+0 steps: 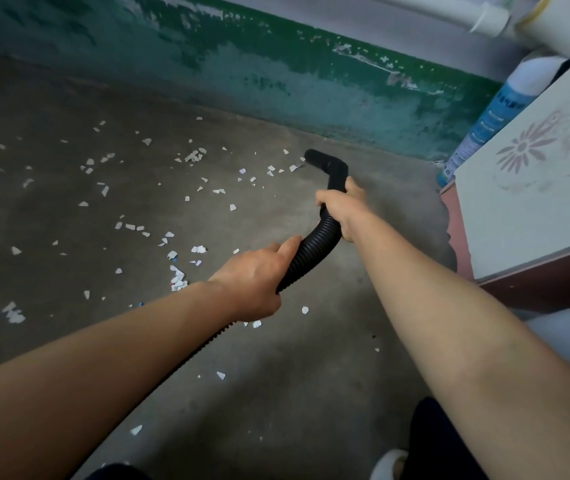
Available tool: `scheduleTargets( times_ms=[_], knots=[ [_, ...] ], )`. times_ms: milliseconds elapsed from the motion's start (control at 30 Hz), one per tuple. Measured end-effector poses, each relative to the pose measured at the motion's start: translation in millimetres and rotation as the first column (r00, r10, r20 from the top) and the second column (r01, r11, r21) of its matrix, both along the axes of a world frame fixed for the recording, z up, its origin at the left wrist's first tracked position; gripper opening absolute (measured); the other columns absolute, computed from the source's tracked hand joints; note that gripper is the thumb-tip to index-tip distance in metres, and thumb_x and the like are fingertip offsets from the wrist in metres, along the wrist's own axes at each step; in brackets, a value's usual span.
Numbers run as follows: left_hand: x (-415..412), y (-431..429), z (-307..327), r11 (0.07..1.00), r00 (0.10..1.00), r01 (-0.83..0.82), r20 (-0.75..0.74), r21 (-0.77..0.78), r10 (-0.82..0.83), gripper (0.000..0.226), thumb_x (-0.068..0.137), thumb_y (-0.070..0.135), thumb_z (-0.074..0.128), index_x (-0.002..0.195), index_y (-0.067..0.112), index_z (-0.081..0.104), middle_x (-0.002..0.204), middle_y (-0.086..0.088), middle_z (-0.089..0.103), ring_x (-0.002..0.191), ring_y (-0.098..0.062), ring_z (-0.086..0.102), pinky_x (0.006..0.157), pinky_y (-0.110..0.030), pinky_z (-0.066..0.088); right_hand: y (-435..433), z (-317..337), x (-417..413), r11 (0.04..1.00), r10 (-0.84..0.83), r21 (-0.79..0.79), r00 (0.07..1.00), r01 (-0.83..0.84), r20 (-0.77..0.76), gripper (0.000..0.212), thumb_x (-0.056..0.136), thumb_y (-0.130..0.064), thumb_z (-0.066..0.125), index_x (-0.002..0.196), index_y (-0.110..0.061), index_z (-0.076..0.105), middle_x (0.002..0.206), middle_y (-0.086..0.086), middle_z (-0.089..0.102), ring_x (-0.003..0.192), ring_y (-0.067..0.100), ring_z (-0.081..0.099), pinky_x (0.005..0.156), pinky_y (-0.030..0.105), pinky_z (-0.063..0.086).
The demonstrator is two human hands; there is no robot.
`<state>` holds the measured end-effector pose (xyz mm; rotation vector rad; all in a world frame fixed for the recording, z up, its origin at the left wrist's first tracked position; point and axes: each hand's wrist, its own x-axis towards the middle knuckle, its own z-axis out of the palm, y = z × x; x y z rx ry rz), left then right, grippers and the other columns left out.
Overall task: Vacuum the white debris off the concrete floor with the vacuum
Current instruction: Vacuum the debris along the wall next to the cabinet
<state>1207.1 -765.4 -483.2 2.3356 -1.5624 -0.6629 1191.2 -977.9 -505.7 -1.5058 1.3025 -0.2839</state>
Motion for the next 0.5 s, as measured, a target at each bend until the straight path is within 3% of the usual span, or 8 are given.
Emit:
scheduleTargets(
  times_ms=[133,200,367,500],
  knots=[
    [4.6,9.3,-4.4,1.0,1.0,-0.009,0.001,0.001,0.009,0.083,0.076,0.009,0.056,0.145,0.024,0.013,0.119,-0.005,0.052,0.093,-0.033,0.057,0.075,-0.041,0.049,9.9,-1.0,12.4,0.995,0.091,0.04,0.995,-0.093,0.037,0.077,0.063,-0.006,0.064,0.137,-0.019,0.047,0.112,0.014,0.062,0.067,0.025,0.058,0.056,0.032,0.054],
    [8.9,9.8,-6.1,1.0,1.0,-0.024,0.002,-0.009,0.024,0.082,0.075,0.009,0.056,0.144,0.024,0.014,0.116,-0.005,0.052,0.091,-0.032,0.057,0.073,-0.041,0.049,11.8,-1.1,18.3,0.996,0.084,0.028,0.995,-0.085,0.051,0.086,0.063,-0.006,0.064,0.144,-0.025,0.043,0.114,0.011,0.061,0.073,0.026,0.062,0.06,0.033,0.056],
    [12.7,-5.6,-8.0,1.0,1.0,-0.017,0.012,-0.001,0.017,0.082,0.077,0.011,0.056,0.145,0.027,0.013,0.118,-0.003,0.052,0.096,-0.031,0.056,0.071,-0.036,0.046,0.5,-1.8,1.3,0.993,-0.117,0.012,0.993,0.117,0.03,0.095,0.068,-0.01,0.063,0.154,-0.029,0.026,0.134,0.003,0.052,0.094,0.023,0.064,0.073,0.032,0.056],
    [10.9,-30.0,-10.1,1.0,1.0,-0.006,0.013,0.001,0.006,0.085,0.08,0.011,0.056,0.148,0.029,0.009,0.125,-0.003,0.049,0.103,-0.032,0.055,0.082,-0.042,0.05,-20.5,-1.4,-9.0,0.973,-0.231,0.018,0.972,0.231,0.05,0.096,0.069,-0.011,0.062,0.155,-0.029,0.021,0.132,0.004,0.053,0.093,0.022,0.064,0.073,0.031,0.055]
  ],
)
